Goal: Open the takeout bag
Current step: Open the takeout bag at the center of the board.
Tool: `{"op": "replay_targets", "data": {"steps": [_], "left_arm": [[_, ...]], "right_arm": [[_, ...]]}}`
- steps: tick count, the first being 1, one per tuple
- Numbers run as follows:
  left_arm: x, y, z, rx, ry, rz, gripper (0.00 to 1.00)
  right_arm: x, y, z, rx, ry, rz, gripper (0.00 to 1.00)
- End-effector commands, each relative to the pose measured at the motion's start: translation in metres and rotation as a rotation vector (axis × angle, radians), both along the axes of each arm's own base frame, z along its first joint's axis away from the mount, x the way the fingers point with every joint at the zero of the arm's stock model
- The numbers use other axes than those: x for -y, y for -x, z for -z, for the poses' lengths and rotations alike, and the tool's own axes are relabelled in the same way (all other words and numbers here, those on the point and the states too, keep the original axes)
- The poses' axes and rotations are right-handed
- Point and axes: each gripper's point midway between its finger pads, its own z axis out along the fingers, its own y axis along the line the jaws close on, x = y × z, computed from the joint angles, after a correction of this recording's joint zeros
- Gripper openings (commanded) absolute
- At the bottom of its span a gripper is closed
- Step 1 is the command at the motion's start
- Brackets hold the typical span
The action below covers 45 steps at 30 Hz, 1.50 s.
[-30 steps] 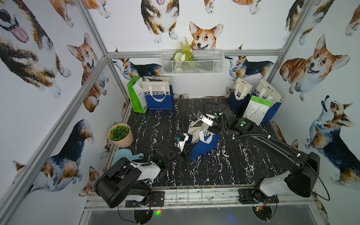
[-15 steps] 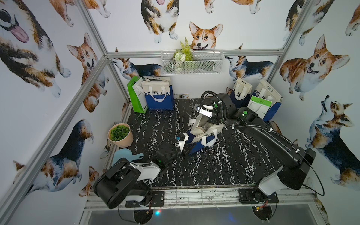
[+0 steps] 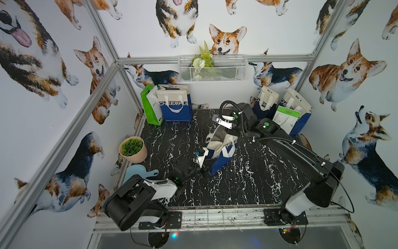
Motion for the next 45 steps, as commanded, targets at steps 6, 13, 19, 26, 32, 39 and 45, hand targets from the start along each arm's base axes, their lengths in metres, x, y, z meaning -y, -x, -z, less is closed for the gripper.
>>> {"op": "replay_targets", "data": {"steps": [6,13,19,26,32,39,45], "left_arm": [[0.001,0.002,-0.002,0.007,0.004,0.012,0.00],[0.000,0.001,-0.002,0.011,0.001,0.006,0.00],[-0.001,0.003,-0.004,0.015,0.006,0.008,0.00],[-0.001,0.005,-0.005,0.011,0.011,0.012,0.00],[-0.002,0.004,-0.005,0.013,0.007,0.006,0.00],[0.000,0.005,-0.005,0.016,0.009,0.013,0.00],[0.000,0.005,-0.005,0.014,0.011,0.014,0.00]], "right_arm": [[-0.004,-0.001,-0.008,-0.041,-0.359,0.036,0.90],[0.017,0.045,-0.023,-0.091,-0.676,-0.121,0.90],[0.034,0.050,0.002,-0.152,-0.830,-0.111,1.00],[0.043,0.046,0.026,-0.289,-0.901,-0.125,1.00],[0.029,0.050,0.040,-0.421,-0.899,-0.204,1.00],[0.025,0.044,0.051,-0.465,-0.883,-0.195,0.97],[0.022,0.044,0.059,-0.524,-0.863,-0.205,0.70]]}}
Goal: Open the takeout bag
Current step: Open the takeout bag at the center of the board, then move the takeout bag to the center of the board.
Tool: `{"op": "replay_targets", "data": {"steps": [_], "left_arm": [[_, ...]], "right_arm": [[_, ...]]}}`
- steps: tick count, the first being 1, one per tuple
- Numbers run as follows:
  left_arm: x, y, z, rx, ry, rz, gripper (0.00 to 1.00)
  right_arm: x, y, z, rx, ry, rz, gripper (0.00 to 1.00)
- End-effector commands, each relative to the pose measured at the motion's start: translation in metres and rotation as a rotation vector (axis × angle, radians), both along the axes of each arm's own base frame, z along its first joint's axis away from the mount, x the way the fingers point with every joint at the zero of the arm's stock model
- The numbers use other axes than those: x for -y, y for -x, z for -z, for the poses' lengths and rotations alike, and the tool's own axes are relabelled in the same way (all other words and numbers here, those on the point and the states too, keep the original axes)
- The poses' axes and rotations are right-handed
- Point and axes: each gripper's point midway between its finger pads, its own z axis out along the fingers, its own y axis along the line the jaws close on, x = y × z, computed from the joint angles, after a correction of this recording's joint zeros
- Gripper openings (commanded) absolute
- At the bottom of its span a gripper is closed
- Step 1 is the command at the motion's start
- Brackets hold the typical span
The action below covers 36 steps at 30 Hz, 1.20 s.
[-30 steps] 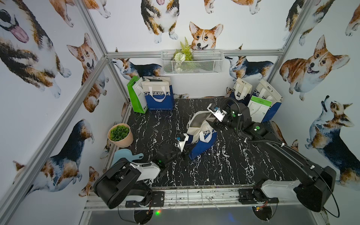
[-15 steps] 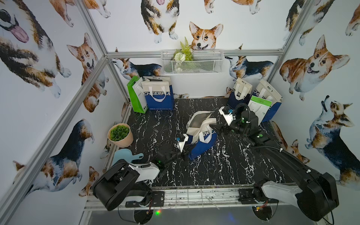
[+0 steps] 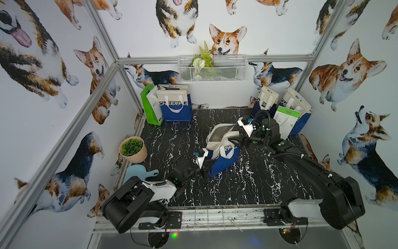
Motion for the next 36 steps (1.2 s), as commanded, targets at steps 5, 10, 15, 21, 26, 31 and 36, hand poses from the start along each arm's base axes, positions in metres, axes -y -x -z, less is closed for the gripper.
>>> {"op": "replay_targets", "data": {"steps": [5,10,15,21,26,31,36], "left_arm": [[0.001,0.000,-0.008,0.026,0.019,0.002,0.00],[0.000,-0.001,-0.006,0.024,0.016,-0.006,0.00],[-0.001,-0.001,-0.007,0.024,0.017,-0.010,0.00],[-0.001,-0.001,-0.006,0.024,0.015,-0.013,0.00],[-0.002,-0.002,-0.006,0.020,0.011,-0.021,0.05],[-0.002,-0.002,-0.004,0.019,0.005,-0.021,0.02],[-0.001,-0.003,-0.004,0.019,0.006,-0.016,0.00]], "right_arm": [[-0.006,0.008,-0.005,-0.011,-0.015,-0.069,0.20],[-0.006,0.008,-0.006,-0.018,-0.014,-0.074,0.00],[-0.004,0.008,-0.006,-0.008,-0.008,-0.056,0.00],[0.002,0.009,-0.013,0.030,-0.011,-0.032,0.00],[0.005,0.009,-0.013,0.035,-0.009,-0.015,0.00],[0.017,0.005,-0.023,0.099,-0.046,0.058,0.32],[0.038,-0.011,-0.027,0.067,-0.090,0.138,0.62]]}}
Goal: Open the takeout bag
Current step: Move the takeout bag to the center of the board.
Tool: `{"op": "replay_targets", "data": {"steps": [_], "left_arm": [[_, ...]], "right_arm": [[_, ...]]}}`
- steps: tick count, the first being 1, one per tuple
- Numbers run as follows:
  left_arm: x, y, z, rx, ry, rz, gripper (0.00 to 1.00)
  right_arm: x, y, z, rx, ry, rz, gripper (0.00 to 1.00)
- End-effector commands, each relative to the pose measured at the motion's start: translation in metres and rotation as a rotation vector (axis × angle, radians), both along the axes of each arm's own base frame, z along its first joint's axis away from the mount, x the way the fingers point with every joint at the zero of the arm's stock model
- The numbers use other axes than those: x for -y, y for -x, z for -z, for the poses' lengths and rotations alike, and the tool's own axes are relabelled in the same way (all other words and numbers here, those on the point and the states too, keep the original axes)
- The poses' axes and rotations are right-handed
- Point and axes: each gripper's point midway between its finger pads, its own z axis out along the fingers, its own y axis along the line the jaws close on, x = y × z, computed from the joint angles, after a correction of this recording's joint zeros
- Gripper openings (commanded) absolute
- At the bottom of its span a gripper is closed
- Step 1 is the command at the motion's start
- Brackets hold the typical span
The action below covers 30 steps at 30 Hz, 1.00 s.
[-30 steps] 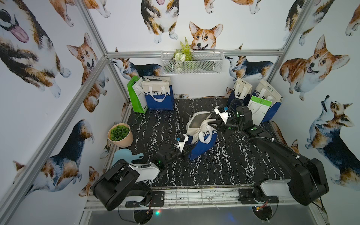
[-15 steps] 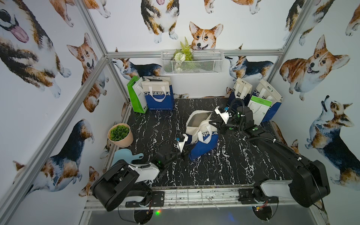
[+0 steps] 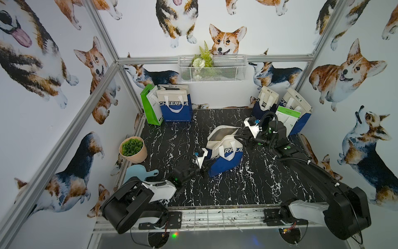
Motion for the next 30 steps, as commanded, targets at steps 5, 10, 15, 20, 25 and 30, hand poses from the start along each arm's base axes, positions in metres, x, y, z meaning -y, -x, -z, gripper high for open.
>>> {"op": "replay_targets", "data": {"steps": [5,10,15,20,25,30], "left_arm": [[0.002,0.000,-0.004,0.017,0.008,0.009,0.00],[0.002,0.000,-0.004,0.017,0.009,0.010,0.00],[0.002,0.001,-0.005,0.017,0.011,0.011,0.00],[0.002,0.000,-0.005,0.016,0.010,0.009,0.00],[0.001,0.000,-0.005,0.019,0.012,0.001,0.04],[-0.001,-0.003,-0.004,0.018,0.011,-0.016,0.19]], "right_arm": [[0.000,-0.009,-0.007,0.005,-0.088,-0.021,0.66],[-0.020,0.003,0.002,-0.103,-0.138,-0.201,0.64],[-0.030,0.011,0.004,-0.152,-0.150,-0.281,0.48],[-0.031,0.012,0.009,-0.162,-0.117,-0.283,0.00],[-0.032,0.009,0.006,-0.145,-0.119,-0.264,0.00],[-0.036,0.003,-0.004,-0.094,-0.144,-0.236,0.00]]}}
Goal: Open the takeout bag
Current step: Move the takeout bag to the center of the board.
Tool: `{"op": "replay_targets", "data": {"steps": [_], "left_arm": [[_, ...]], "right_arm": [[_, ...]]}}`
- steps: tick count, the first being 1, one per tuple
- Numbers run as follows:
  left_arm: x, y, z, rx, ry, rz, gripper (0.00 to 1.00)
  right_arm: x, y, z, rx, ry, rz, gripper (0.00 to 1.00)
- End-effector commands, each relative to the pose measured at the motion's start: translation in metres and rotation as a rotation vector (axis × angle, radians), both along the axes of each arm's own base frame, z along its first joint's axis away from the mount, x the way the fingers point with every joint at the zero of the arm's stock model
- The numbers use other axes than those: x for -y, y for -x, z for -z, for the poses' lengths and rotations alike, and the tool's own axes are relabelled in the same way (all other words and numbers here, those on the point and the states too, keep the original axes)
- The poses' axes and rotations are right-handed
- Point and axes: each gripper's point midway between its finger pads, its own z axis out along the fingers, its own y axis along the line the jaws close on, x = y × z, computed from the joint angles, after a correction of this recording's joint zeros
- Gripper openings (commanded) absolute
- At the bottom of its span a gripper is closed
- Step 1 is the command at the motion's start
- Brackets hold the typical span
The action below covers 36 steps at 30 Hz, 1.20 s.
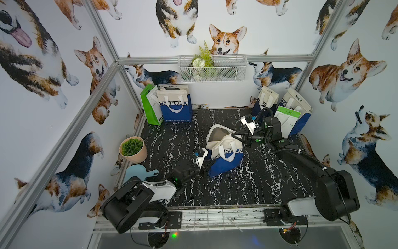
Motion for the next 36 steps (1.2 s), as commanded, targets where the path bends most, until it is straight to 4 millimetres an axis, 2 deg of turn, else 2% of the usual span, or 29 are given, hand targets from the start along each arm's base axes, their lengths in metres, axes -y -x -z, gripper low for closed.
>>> {"op": "replay_targets", "data": {"steps": [1,4,6,8,11,12,14,15,19,23,26,30,36], "left_arm": [[-0.002,-0.004,-0.007,0.024,0.017,-0.024,0.24],[-0.015,-0.016,-0.002,0.003,0.004,-0.136,0.35],[-0.045,-0.038,0.012,-0.052,-0.055,-0.356,0.47],[-0.078,-0.048,0.017,-0.059,-0.120,-0.534,0.55],[-0.122,-0.045,0.006,-0.037,-0.108,-0.730,0.66],[-0.132,-0.042,0.001,-0.027,-0.081,-0.764,0.67],[-0.143,-0.036,-0.006,-0.020,-0.028,-0.803,0.80],[-0.148,-0.033,-0.008,-0.018,-0.009,-0.814,0.81],[-0.154,-0.026,-0.013,-0.026,0.046,-0.819,0.81],[-0.149,-0.025,-0.013,-0.055,0.059,-0.796,0.78],[-0.143,-0.024,-0.010,-0.094,0.077,-0.771,0.76],[-0.131,-0.021,0.000,-0.150,0.099,-0.707,0.72],[-0.123,-0.015,0.004,-0.202,0.090,-0.660,0.69]], "right_arm": [[-0.005,-0.008,-0.017,0.058,-0.040,0.026,0.00],[-0.007,-0.021,-0.020,0.072,-0.053,0.081,0.00],[-0.007,-0.038,-0.021,0.089,-0.073,0.160,0.00],[-0.009,-0.052,-0.019,0.086,-0.100,0.193,0.00],[-0.020,-0.066,-0.018,0.064,-0.132,0.191,0.00],[-0.026,-0.069,-0.018,0.066,-0.131,0.181,0.00],[-0.035,-0.075,-0.018,0.075,-0.121,0.177,0.00],[-0.040,-0.077,-0.019,0.076,-0.123,0.170,0.00],[-0.057,-0.084,-0.024,0.080,-0.160,0.123,0.00],[-0.068,-0.088,-0.031,0.101,-0.185,0.103,0.00],[-0.081,-0.091,-0.044,0.120,-0.206,0.077,0.00],[-0.108,-0.104,-0.053,0.117,-0.225,0.049,0.00],[-0.151,-0.128,-0.053,0.095,-0.297,0.019,0.00]]}}
